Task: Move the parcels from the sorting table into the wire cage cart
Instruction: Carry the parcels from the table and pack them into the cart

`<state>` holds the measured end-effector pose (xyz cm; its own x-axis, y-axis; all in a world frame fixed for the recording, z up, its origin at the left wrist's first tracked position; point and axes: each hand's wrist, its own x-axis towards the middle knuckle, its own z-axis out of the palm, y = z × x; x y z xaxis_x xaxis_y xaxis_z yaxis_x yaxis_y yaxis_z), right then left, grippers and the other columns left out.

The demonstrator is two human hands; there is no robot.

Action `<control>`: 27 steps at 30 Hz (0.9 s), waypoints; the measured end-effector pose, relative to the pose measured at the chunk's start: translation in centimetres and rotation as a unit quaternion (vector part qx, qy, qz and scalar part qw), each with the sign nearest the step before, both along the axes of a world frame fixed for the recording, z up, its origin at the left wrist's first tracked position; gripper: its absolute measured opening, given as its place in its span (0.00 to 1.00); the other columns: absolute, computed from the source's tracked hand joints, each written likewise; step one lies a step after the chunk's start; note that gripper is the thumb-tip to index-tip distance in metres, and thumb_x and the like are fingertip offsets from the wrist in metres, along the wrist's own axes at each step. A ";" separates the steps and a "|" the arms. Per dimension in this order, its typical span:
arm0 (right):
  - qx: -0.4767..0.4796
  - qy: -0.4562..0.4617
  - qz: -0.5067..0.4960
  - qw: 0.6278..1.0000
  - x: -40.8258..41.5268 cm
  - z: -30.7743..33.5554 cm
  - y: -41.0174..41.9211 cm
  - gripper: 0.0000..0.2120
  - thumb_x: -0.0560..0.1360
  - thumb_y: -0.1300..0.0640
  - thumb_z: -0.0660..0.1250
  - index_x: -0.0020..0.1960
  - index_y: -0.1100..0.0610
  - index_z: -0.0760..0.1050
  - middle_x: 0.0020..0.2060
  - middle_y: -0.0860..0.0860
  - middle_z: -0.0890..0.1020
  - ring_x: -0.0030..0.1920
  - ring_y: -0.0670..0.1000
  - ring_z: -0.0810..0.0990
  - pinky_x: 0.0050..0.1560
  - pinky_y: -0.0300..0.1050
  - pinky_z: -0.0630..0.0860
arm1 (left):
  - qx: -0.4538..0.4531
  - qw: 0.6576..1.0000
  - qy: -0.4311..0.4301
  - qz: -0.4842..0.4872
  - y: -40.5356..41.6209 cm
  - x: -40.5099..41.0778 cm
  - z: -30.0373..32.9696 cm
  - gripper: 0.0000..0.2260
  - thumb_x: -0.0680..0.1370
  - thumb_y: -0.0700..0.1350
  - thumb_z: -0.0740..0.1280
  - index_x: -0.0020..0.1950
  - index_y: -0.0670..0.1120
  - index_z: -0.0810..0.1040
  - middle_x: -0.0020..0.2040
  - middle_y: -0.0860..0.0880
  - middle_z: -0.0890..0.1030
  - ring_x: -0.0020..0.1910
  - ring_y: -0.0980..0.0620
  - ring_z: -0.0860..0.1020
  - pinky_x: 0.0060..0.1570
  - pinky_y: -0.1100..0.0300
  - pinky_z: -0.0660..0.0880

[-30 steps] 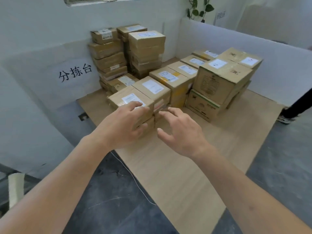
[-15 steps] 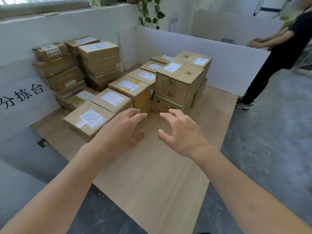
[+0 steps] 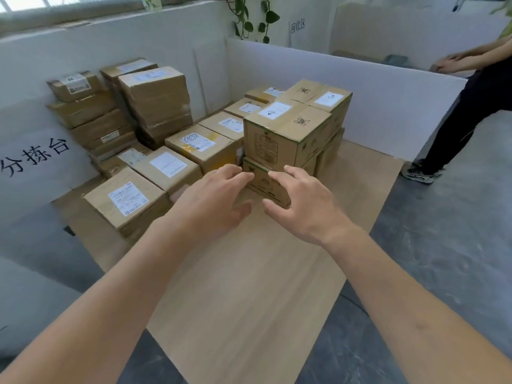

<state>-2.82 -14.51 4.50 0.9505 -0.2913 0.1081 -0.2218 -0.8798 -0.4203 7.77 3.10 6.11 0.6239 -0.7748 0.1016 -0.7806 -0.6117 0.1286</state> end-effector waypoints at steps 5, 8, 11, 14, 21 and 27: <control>-0.004 0.016 0.045 0.999 -1.0 -1.4 -8.5 0.31 0.79 0.34 0.61 0.80 0.42 0.65 0.80 0.49 0.64 0.78 0.53 0.65 0.73 0.53 0.67 | -0.004 0.998 0.007 0.061 -7.1 -2.7 -1.7 0.29 0.82 0.60 0.63 0.82 0.54 0.63 0.79 0.51 0.65 0.75 0.47 0.69 0.67 0.49 0.75; -0.011 0.025 0.072 0.997 -2.1 -1.6 -13.6 0.31 0.80 0.34 0.60 0.80 0.43 0.65 0.80 0.50 0.64 0.78 0.54 0.65 0.73 0.54 0.67 | -0.011 0.996 0.014 0.091 -11.4 -4.6 -2.7 0.28 0.82 0.60 0.63 0.81 0.54 0.64 0.78 0.51 0.66 0.74 0.46 0.70 0.66 0.47 0.76; -0.014 0.030 0.097 0.995 -2.8 -1.1 -17.7 0.30 0.80 0.34 0.60 0.79 0.43 0.66 0.80 0.51 0.65 0.78 0.54 0.65 0.73 0.54 0.67 | -0.017 0.993 0.025 0.115 -15.0 -6.2 -2.8 0.27 0.83 0.60 0.63 0.81 0.54 0.65 0.78 0.51 0.66 0.73 0.47 0.70 0.66 0.47 0.76; -0.019 0.029 0.107 0.994 -2.5 -0.3 -21.3 0.30 0.80 0.36 0.61 0.79 0.43 0.66 0.80 0.51 0.65 0.78 0.54 0.65 0.73 0.54 0.68 | -0.012 0.992 0.029 0.122 -18.2 -6.5 -2.3 0.26 0.83 0.59 0.62 0.80 0.54 0.65 0.77 0.51 0.67 0.71 0.46 0.72 0.65 0.48 0.76; -0.033 0.029 0.121 0.992 1.8 0.4 -28.3 0.29 0.80 0.38 0.62 0.80 0.43 0.65 0.80 0.50 0.63 0.78 0.53 0.65 0.72 0.55 0.68 | -0.021 0.987 0.020 0.159 -24.4 -2.6 -2.1 0.26 0.83 0.59 0.61 0.80 0.54 0.65 0.77 0.50 0.68 0.73 0.47 0.70 0.67 0.48 0.75; -0.037 0.046 0.138 0.989 10.0 -1.3 -32.7 0.30 0.81 0.38 0.62 0.80 0.44 0.64 0.81 0.51 0.63 0.78 0.55 0.65 0.73 0.55 0.68 | -0.018 0.981 0.026 0.191 -28.7 4.6 -4.1 0.26 0.83 0.58 0.62 0.80 0.53 0.65 0.76 0.48 0.68 0.72 0.45 0.71 0.61 0.46 0.78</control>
<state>7.14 -47.16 3.21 0.9995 -0.0137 0.0298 -0.0027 -0.9400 -0.3412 12.36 -25.64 1.99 0.8730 -0.4804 0.0845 -0.4874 -0.8525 0.1889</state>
